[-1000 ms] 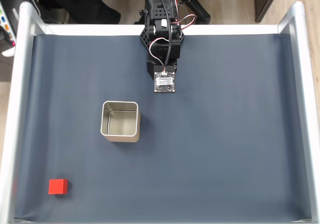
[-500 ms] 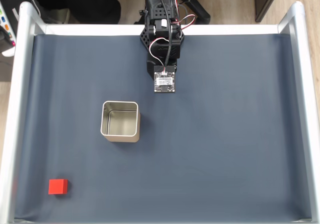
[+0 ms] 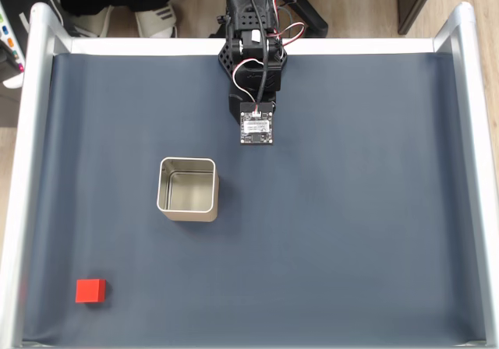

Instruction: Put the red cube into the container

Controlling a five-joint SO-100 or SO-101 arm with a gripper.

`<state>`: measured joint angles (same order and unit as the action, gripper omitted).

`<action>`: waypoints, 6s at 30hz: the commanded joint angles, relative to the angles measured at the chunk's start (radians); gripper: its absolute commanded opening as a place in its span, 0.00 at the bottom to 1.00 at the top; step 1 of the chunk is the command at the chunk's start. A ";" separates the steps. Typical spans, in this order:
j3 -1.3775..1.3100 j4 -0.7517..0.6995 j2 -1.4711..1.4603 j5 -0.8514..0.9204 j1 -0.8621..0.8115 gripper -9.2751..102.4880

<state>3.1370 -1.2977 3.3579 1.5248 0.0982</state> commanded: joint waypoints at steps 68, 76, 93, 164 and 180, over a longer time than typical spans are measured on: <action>-1.362 0.515 -1.336 0.147 -0.459 0.09; -1.598 0.543 -1.617 0.100 -0.515 0.12; -1.885 0.822 -2.063 0.153 -0.614 0.27; -2.166 1.436 -2.677 0.172 -0.686 0.22; -2.065 1.327 -2.566 0.184 -0.650 0.08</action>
<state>1.0707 0.0445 0.7179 1.7242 -0.5660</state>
